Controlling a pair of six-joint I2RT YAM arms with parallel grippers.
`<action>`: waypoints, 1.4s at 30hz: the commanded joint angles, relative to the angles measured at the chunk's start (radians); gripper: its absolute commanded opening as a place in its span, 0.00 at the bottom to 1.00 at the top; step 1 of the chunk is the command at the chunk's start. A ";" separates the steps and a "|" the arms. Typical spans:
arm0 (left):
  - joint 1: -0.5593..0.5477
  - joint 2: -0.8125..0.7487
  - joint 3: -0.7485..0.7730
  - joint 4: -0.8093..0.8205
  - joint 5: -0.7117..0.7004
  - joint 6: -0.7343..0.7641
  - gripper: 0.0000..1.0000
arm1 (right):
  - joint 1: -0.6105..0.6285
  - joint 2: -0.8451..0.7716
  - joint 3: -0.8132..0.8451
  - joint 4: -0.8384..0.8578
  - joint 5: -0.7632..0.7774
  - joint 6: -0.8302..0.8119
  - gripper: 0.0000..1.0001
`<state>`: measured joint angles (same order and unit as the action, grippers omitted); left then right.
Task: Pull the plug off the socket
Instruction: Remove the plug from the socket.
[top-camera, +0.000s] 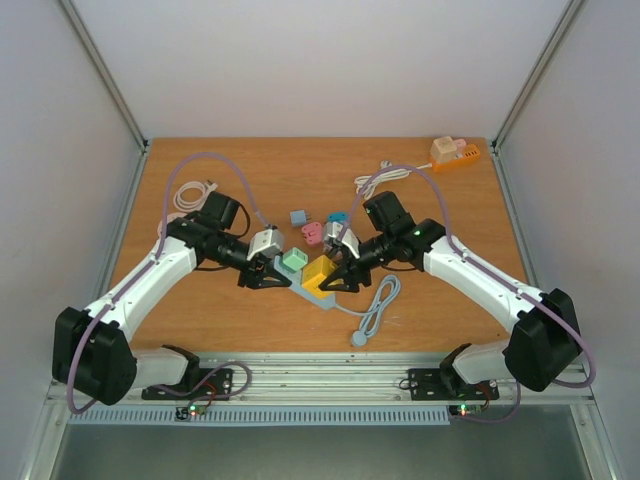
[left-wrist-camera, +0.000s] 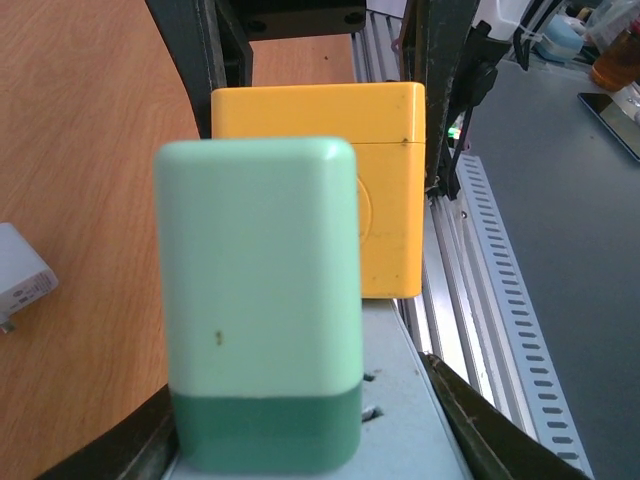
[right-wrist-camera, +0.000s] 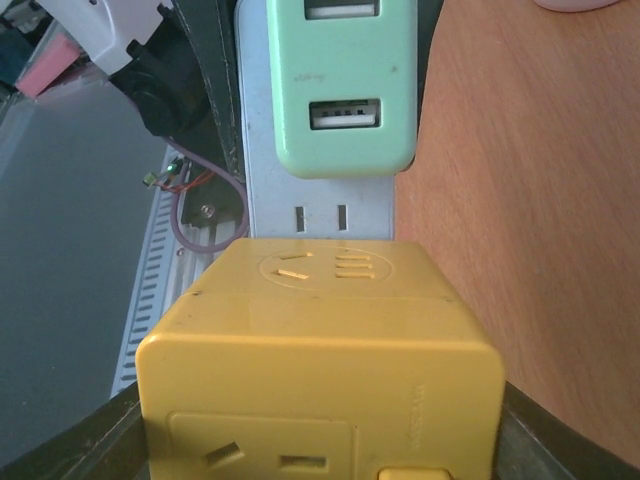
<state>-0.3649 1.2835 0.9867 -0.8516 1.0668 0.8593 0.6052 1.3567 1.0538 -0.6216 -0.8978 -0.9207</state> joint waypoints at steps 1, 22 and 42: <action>-0.013 -0.001 0.002 0.022 -0.038 -0.012 0.00 | -0.018 0.007 0.048 0.019 0.011 0.051 0.01; -0.002 -0.009 0.024 0.001 0.020 -0.019 0.00 | -0.059 -0.041 0.011 0.048 -0.030 0.028 0.01; -0.089 0.038 0.020 0.004 -0.095 -0.009 0.00 | -0.044 -0.008 0.043 0.046 0.046 0.065 0.01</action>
<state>-0.4164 1.3060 0.9977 -0.8173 1.0191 0.8192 0.5823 1.3548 1.0534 -0.6540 -0.8894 -0.9344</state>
